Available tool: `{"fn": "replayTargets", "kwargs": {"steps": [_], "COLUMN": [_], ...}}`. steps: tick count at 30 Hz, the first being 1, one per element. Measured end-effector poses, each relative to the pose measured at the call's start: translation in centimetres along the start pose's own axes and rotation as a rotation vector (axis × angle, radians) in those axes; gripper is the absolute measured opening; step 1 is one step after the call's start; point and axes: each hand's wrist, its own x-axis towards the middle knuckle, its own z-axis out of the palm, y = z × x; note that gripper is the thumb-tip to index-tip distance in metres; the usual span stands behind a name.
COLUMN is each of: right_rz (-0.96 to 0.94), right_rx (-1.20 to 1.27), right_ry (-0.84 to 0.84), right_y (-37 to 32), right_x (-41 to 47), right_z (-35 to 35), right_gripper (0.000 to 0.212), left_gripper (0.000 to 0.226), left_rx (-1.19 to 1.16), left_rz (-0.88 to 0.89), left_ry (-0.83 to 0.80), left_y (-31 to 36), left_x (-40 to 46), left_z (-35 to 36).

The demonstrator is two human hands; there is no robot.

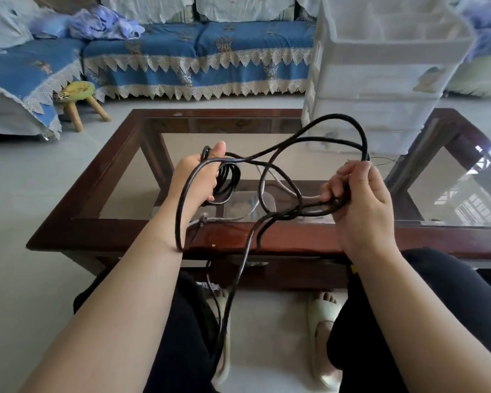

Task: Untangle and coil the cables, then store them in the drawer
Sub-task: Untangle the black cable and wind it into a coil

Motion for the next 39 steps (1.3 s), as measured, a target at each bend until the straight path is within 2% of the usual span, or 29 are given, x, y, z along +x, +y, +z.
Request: {"fn": "replayTargets", "kwargs": {"steps": [2,4,9,12,14,16,20,23,26,28,30,31,33,34,35,38,39], "right_rz": [-0.022,-0.031,0.166,0.200,0.174,0.118,-0.066,-0.035,0.002,-0.133,-0.332,-0.431,-0.540,-0.497,-0.359,0.272,0.416], "right_rx": [-0.082,-0.209,-0.526,-0.687,-0.778,-0.832,-0.952,-1.054,-1.182,-1.160,-0.935,-0.819,-0.745,-0.778,-0.863,-1.087,-1.122], "right_ry": [0.064,0.035,-0.211,-0.350,-0.383,-0.348,-0.214,-0.324,-0.440,-0.392,-0.325,-0.340,-0.499,-0.612,-0.715,-0.999,-1.069], "right_y": [-0.7,-1.3,-3.7,-4.8,-4.7,-4.3,-4.1,-4.5,-3.9,-3.6,-4.0,-4.3,-5.1,-5.3,-5.3,-4.8,-4.3], "right_x": [0.1,0.3,0.9,0.8,0.3,-0.1,0.4,1.1,1.7,1.7,0.4,-0.5,-2.6,-3.7,-4.3,-4.5,-4.3], "right_z": [-1.2,-2.1,-4.8,-6.4,-5.9,-4.2,-0.9,1.5,3.0,3.6,4.3,4.4,4.5,4.6,4.6,3.4,2.5], "right_gripper": [0.032,0.036,0.071,0.067,0.047,0.031,0.040,0.045,0.034,0.031,0.028,0.031,0.047,0.051,0.055,0.059,0.058], "left_gripper": [0.053,0.057,0.059,0.057,0.055,0.057,0.058,0.051,0.050,0.051,0.058,0.063,0.058,0.055,0.057,0.061,0.060], "left_rx": [-0.003,0.123,0.238,0.096,0.066,0.163,0.167,0.014,-0.011,-0.050,-0.149,-0.216,-0.328,-0.375,-0.411,-0.352,-0.360], "left_rz": [0.029,0.049,0.025,-0.003,0.007,0.022,0.081,0.121,0.158,0.130,0.006,-0.088,-0.264,-0.338,-0.405,-0.436,-0.411], "left_ry": [-0.015,0.015,0.138,0.163,0.115,0.053,-0.111,-0.285,-0.359,-0.398,-0.386,-0.365,-0.323,-0.309,-0.293,-0.141,-0.058], "left_y": [0.0,0.3,0.6,0.4,0.5,0.7,1.0,1.1,0.8,0.7,0.7,0.6,0.5,0.5,0.6,0.5,0.5], "left_x": [0.1,-0.4,-0.8,-0.8,-1.3,-2.0,-3.3,-4.4,-4.8,-4.9,-4.9,-4.7,-3.8,-3.5,-3.3,-3.0,-3.1], "left_z": [-0.6,-1.1,-1.7,-1.8,-1.6,-1.1,0.1,0.5,0.7,1.0,1.4,1.5,1.8,1.6,1.4,0.8,0.5]}}
